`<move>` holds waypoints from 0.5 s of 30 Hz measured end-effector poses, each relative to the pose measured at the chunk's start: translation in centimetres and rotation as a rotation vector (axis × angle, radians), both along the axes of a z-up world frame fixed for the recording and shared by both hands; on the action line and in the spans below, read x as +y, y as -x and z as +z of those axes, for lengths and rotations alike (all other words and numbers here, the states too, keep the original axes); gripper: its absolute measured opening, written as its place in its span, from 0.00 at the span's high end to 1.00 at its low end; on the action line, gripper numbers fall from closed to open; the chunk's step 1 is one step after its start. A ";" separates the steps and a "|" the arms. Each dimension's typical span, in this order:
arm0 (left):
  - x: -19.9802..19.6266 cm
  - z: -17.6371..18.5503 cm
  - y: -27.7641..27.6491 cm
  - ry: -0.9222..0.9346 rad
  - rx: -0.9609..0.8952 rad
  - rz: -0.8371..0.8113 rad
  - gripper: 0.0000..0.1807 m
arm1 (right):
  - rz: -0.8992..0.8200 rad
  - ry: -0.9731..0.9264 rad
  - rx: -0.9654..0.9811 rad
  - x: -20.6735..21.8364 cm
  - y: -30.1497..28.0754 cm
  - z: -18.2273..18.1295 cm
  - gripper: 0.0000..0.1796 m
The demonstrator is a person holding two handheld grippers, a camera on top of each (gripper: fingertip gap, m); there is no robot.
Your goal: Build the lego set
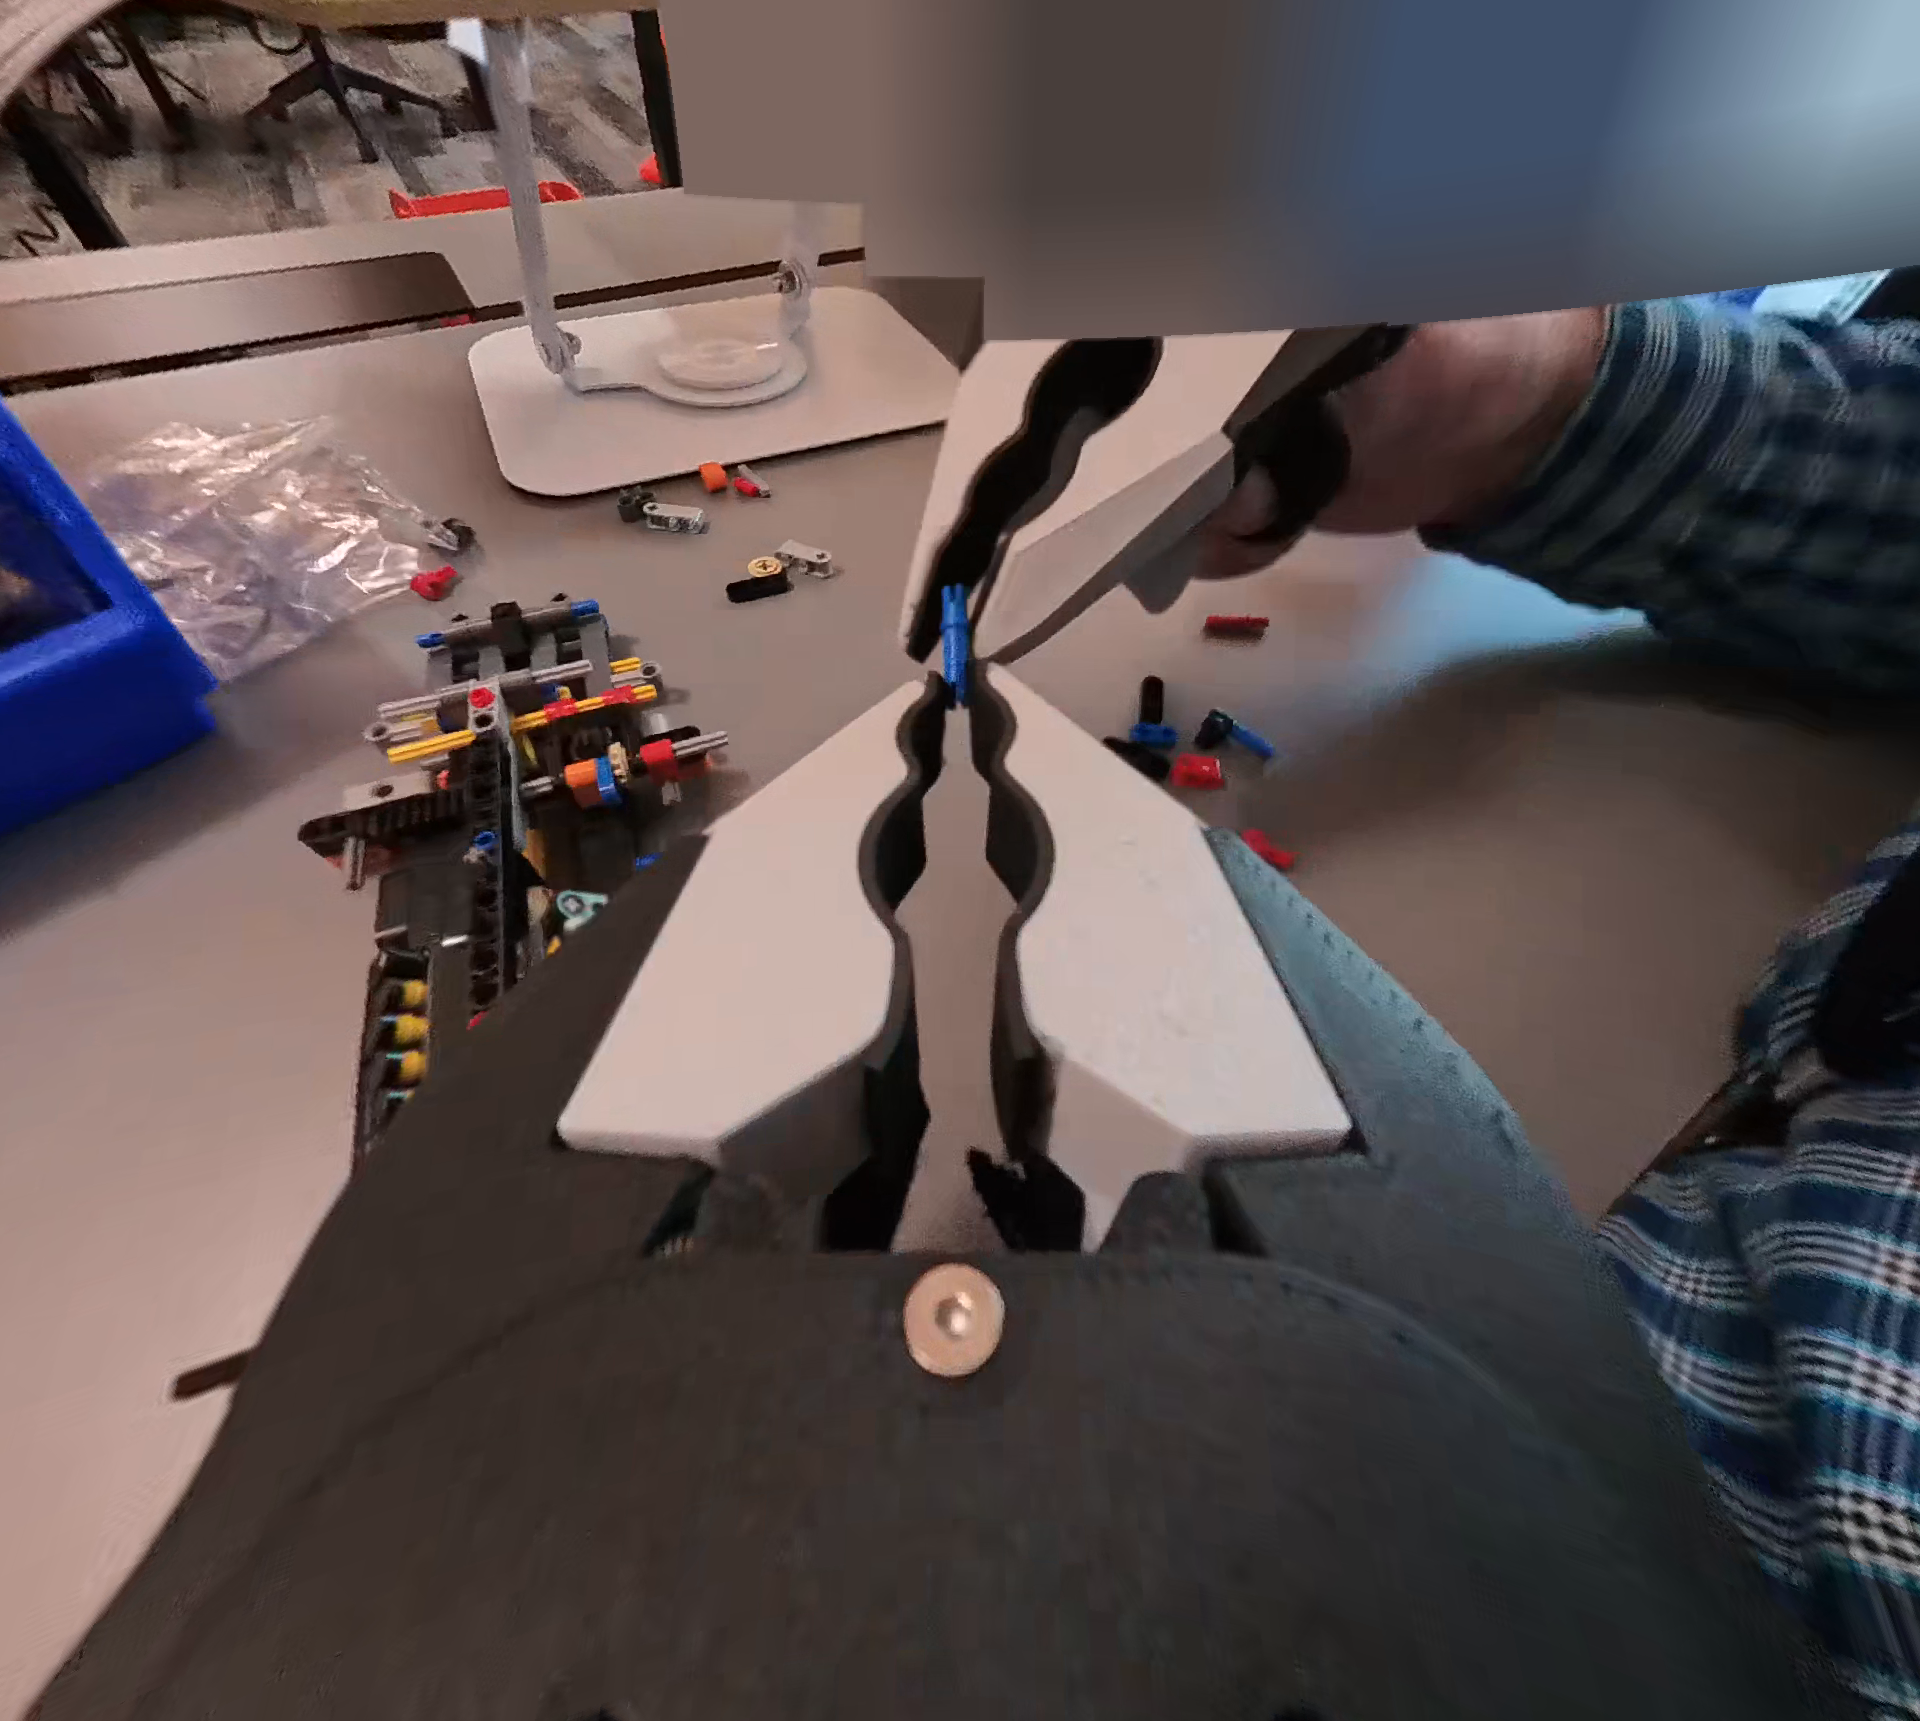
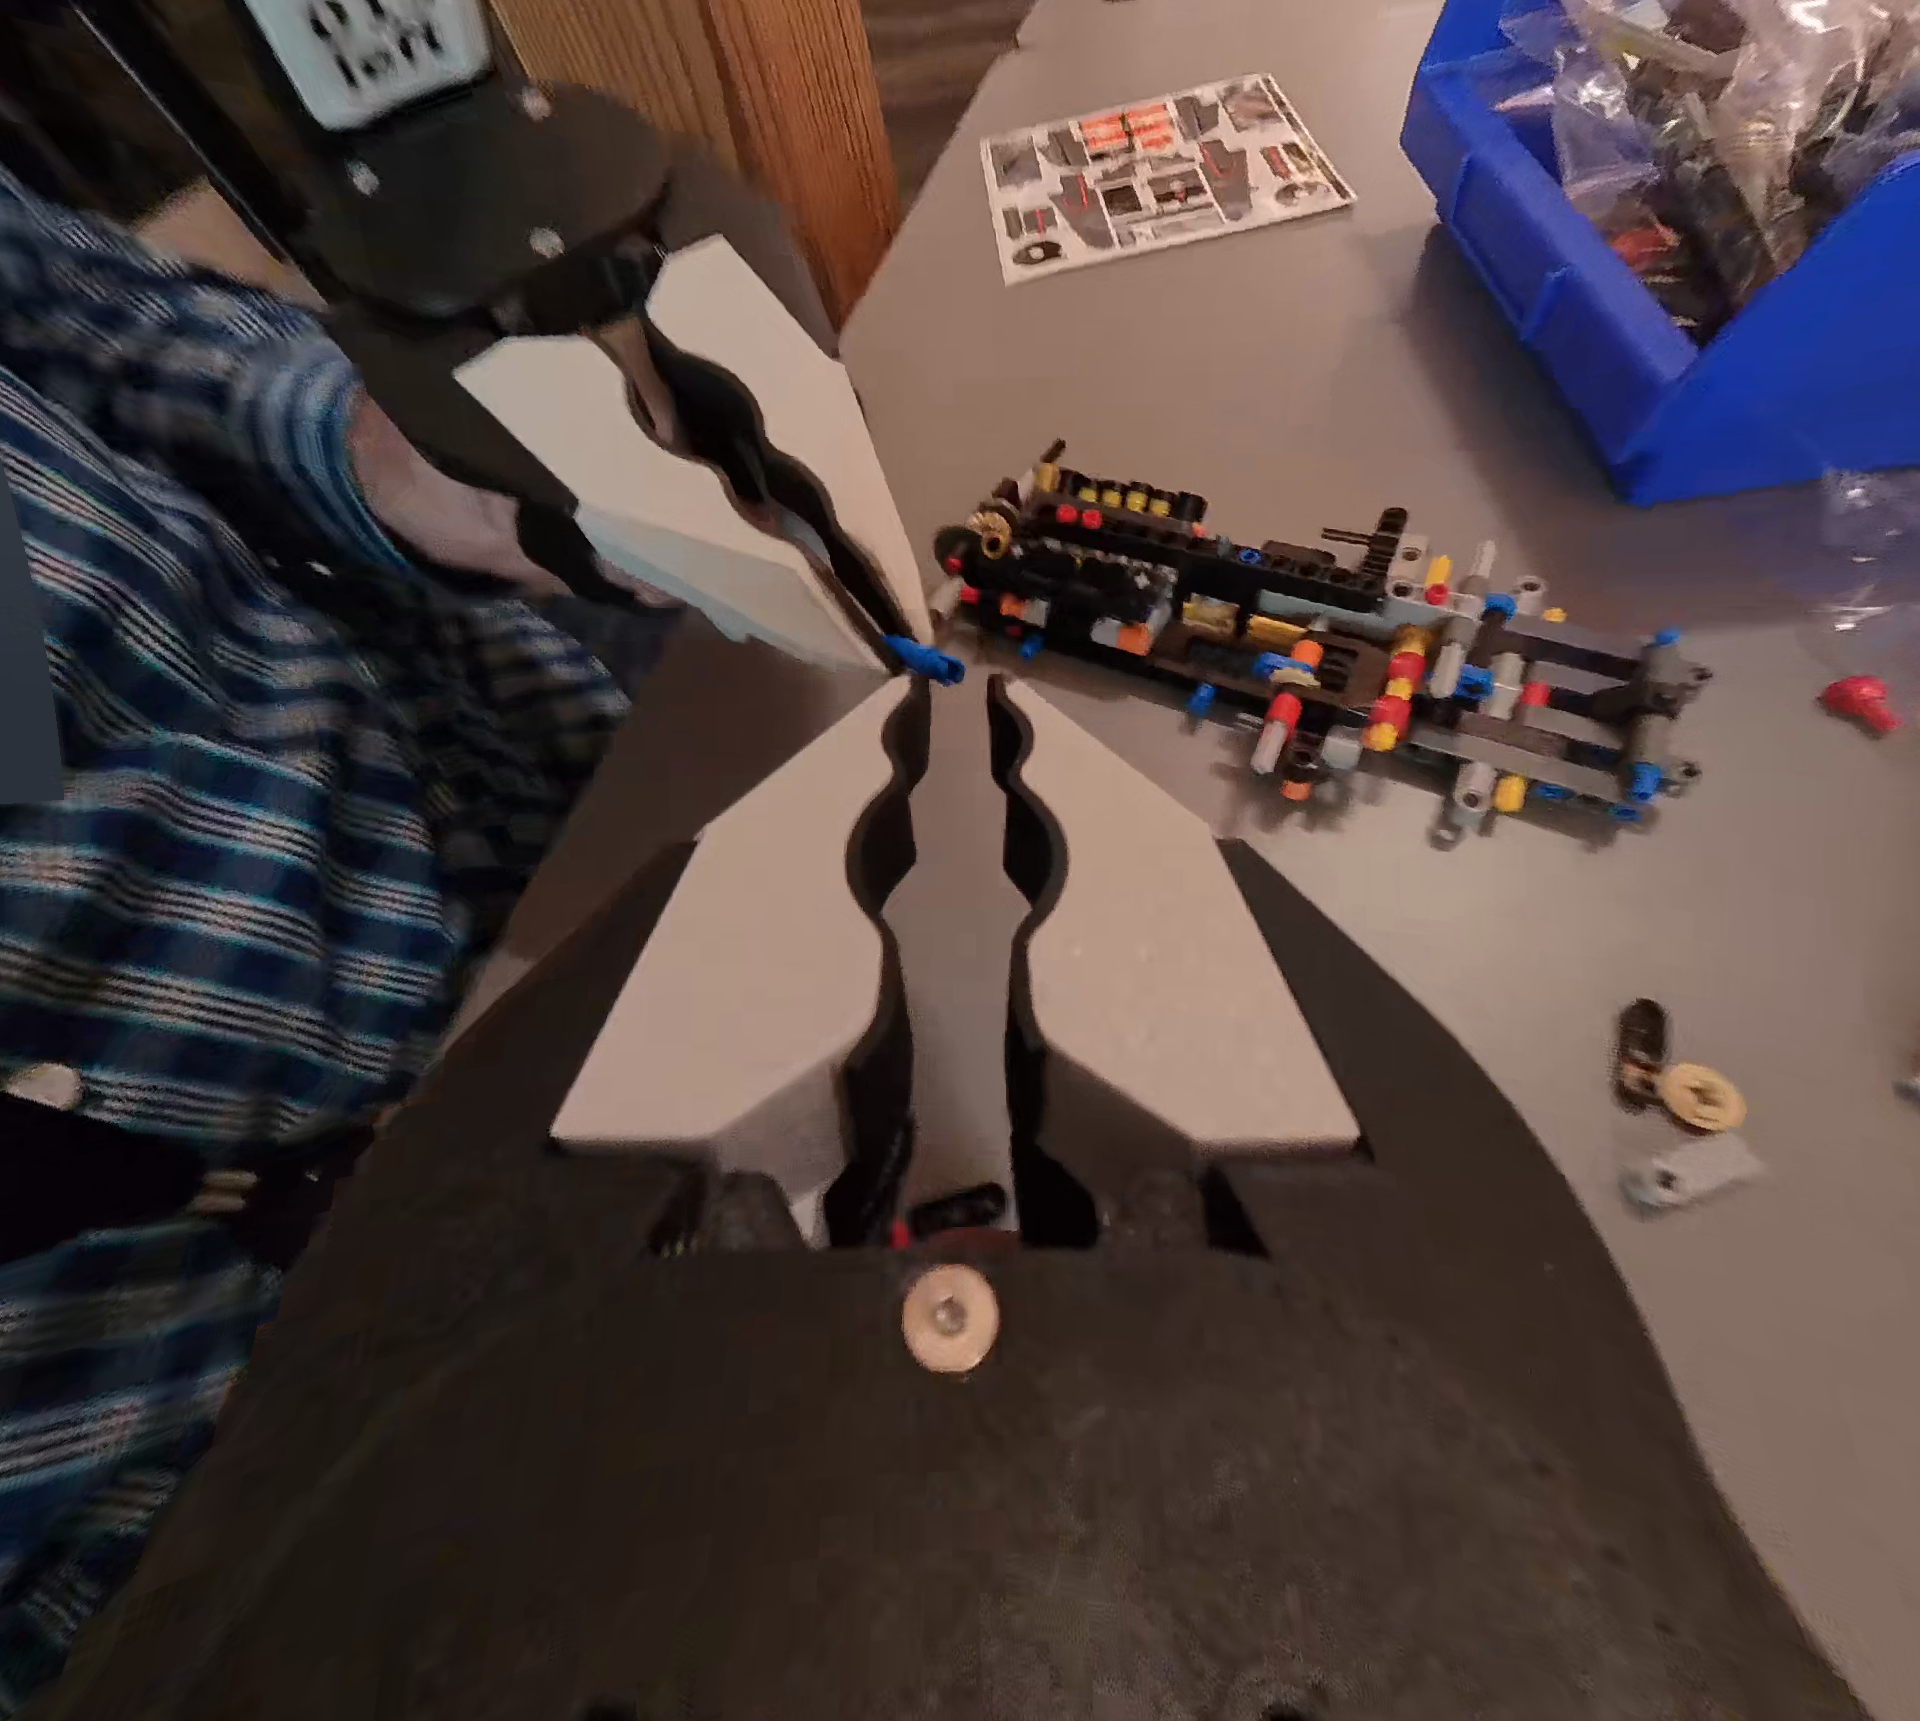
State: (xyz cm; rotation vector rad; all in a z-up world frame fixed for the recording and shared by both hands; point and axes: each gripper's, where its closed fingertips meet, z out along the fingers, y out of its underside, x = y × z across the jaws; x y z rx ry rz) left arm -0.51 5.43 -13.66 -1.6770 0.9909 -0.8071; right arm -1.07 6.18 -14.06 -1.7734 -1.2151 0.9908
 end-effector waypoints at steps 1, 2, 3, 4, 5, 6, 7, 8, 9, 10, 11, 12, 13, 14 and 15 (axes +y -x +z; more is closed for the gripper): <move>0.0 0.1 0.1 0.020 -0.027 0.005 0.99 | -0.005 0.023 0.032 -0.1 0.2 0.2 0.97; 0.0 0.3 0.2 0.038 -0.056 0.006 0.99 | -0.014 0.040 0.054 -0.2 0.4 0.3 0.97; 0.0 0.5 0.2 0.056 -0.088 0.005 0.99 | -0.020 0.062 0.075 -0.2 0.5 0.4 0.98; 0.0 0.8 0.3 0.072 -0.120 0.010 0.99 | -0.021 0.085 0.104 -0.4 0.7 0.7 0.99; -0.1 1.0 0.4 0.084 -0.150 0.013 0.99 | -0.032 0.104 0.133 -0.3 0.8 0.9 0.99; -0.1 1.1 0.4 0.097 -0.171 0.015 0.99 | -0.039 0.128 0.157 -0.4 0.9 1.0 0.99; -0.1 1.2 0.5 0.107 -0.192 0.019 0.99 | -0.043 0.145 0.182 -0.4 1.1 1.2 1.00; -0.1 1.3 0.6 0.120 -0.211 0.021 0.99 | -0.050 0.154 0.206 -0.5 1.2 1.3 1.00; -0.1 1.3 0.7 0.133 -0.224 0.023 0.99 | -0.060 0.162 0.221 -0.4 1.2 1.3 1.00; 0.0 1.3 0.7 0.145 -0.242 0.024 0.99 | -0.072 0.158 0.231 -0.4 1.3 1.3 1.00; 0.0 1.4 0.8 0.164 -0.268 0.024 0.99 | -0.085 0.143 0.239 -0.3 1.3 1.4 1.00; 0.1 1.6 0.9 0.192 -0.298 0.021 0.99 | -0.098 0.130 0.242 -0.2 1.4 1.5 1.00; 0.1 1.7 0.9 0.226 -0.330 0.013 0.99 | -0.112 0.122 0.243 -0.1 1.3 1.6 0.99; 0.1 1.8 0.9 0.262 -0.365 0.005 0.99 | -0.124 0.108 0.243 0.1 1.3 1.6 0.98; 0.1 2.0 0.9 0.299 -0.406 -0.002 0.99 | -0.139 0.083 0.243 0.2 1.2 1.8 0.96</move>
